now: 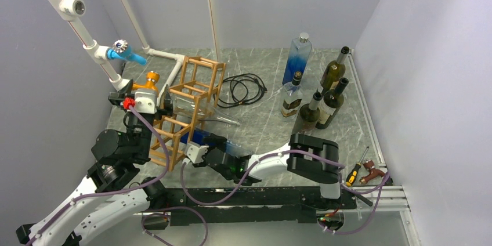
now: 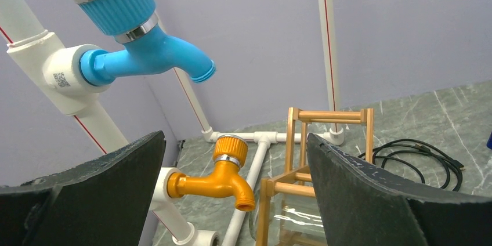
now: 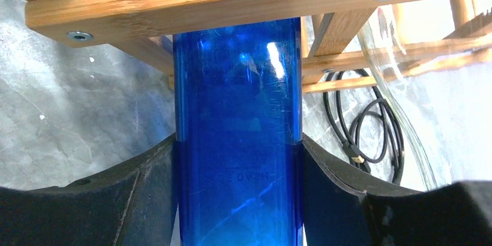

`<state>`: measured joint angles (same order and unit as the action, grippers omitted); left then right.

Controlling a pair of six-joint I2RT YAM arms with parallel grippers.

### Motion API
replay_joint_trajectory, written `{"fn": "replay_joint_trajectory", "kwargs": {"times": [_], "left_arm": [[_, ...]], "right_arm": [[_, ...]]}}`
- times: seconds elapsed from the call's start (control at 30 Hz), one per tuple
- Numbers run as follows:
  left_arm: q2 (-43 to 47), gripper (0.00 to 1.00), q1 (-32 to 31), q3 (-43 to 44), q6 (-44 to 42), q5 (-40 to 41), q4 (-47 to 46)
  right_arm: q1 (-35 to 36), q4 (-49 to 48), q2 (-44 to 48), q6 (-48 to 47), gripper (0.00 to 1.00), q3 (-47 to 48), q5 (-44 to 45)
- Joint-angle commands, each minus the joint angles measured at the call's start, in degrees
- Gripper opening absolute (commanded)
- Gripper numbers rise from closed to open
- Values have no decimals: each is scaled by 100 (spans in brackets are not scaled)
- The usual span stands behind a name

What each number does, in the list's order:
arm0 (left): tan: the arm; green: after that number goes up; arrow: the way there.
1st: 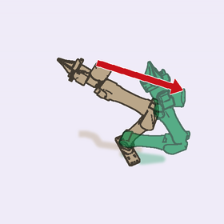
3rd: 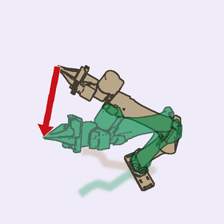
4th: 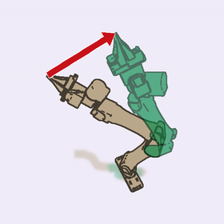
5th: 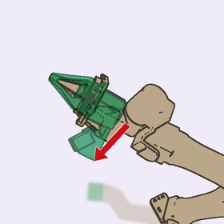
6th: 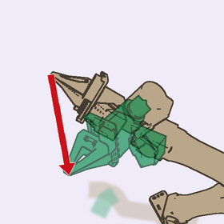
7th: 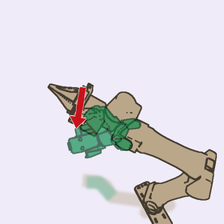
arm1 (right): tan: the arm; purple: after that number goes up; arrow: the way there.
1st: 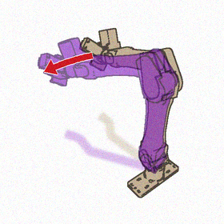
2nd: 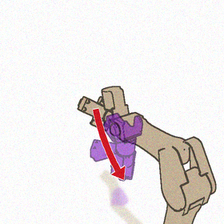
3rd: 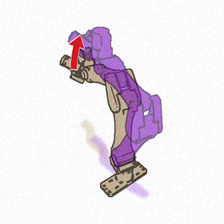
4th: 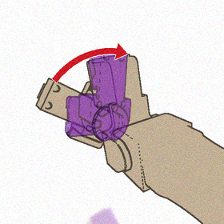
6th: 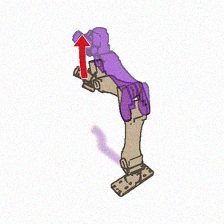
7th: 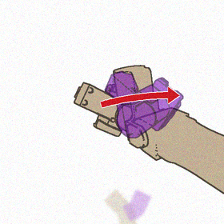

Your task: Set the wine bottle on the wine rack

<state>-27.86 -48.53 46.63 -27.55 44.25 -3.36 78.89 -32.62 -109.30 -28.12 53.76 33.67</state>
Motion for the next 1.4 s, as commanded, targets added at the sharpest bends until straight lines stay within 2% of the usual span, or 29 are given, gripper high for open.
{"fn": "replay_joint_trajectory", "kwargs": {"times": [0.0, 0.03, 0.07, 0.1, 0.47, 0.7, 1.07, 1.37], "left_arm": [[5, 97, 36, 180, 86, -34, -106], [7, 97, 39, 173, 83, -23, -119], [15, 97, 44, 167, 81, -26, -128], [23, 97, 45, 163, 83, -36, -130], [-41, 97, 98, 195, 166, -142, -39], [-79, 97, 115, 231, 205, -230, 44], [-183, 97, 129, 276, 311, -283, 125], [-275, 99, 127, 320, 402, -255, 221]], "right_arm": [[-24, -517, -74, 186, 67, 79, -1], [-29, -378, -50, 284, 79, 123, 40], [-31, -223, -5, 377, 97, 133, -5], [-32, -140, 49, 445, 99, 118, -81], [-23, 1131, 780, 1039, 100, 139, -641], [-3, 2481, 1147, 1520, 100, 303, -679], [61, 2984, 1947, 2117, 100, -525, -607], [104, 2823, 2172, 2346, 100, -1205, -180]]}}
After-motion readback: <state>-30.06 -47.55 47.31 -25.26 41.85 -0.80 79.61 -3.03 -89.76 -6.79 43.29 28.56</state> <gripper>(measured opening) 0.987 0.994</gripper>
